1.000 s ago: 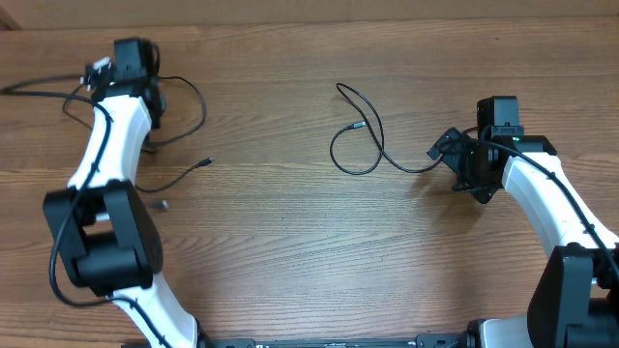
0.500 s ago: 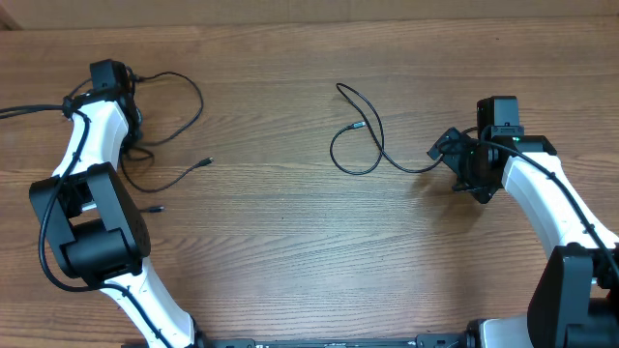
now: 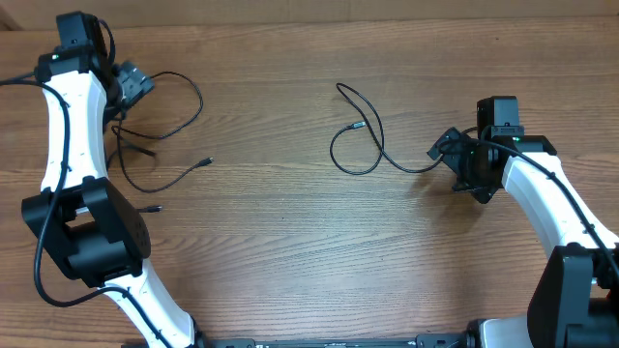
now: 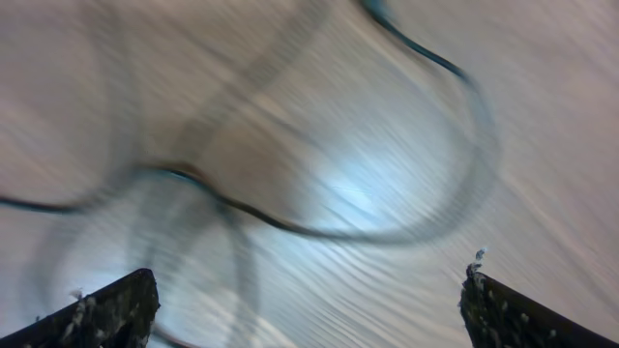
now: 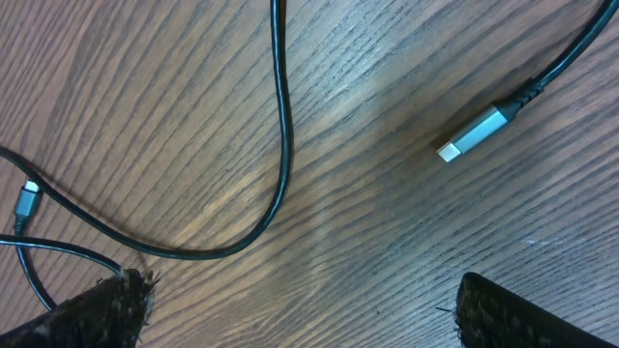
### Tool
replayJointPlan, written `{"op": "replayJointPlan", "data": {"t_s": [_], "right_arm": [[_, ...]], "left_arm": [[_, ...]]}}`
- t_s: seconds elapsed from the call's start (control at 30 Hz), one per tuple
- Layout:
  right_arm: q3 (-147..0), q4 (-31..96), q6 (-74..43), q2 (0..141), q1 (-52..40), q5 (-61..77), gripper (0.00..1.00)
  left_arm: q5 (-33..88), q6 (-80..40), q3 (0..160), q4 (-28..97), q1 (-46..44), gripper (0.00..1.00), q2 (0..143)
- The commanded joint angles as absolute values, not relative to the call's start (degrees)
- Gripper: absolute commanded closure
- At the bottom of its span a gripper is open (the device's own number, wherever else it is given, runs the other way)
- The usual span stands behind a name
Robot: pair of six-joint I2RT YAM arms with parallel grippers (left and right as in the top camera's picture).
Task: Untangle cables
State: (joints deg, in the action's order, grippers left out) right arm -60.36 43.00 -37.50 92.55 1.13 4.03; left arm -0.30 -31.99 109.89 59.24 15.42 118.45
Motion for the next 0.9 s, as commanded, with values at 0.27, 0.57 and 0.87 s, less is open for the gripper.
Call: {"op": "replayJointPlan", "data": {"t_s": [0.27,0.57,0.87], "right_arm": [[-60.1,42.7,-37.7,92.9,1.2,3.2,0.00],[-60.1,42.7,-37.7,92.9,1.2,3.2,0.00],[-60.1,42.7,-37.7,92.9,1.2,3.2,0.00]], "left_arm": [[17.4,-31.7,110.3,60.1,15.4,0.00,117.3],[17.4,-31.7,110.3,60.0,15.3,0.00,117.3],[17.4,-31.7,110.3,60.0,15.3,0.00,117.3]]}}
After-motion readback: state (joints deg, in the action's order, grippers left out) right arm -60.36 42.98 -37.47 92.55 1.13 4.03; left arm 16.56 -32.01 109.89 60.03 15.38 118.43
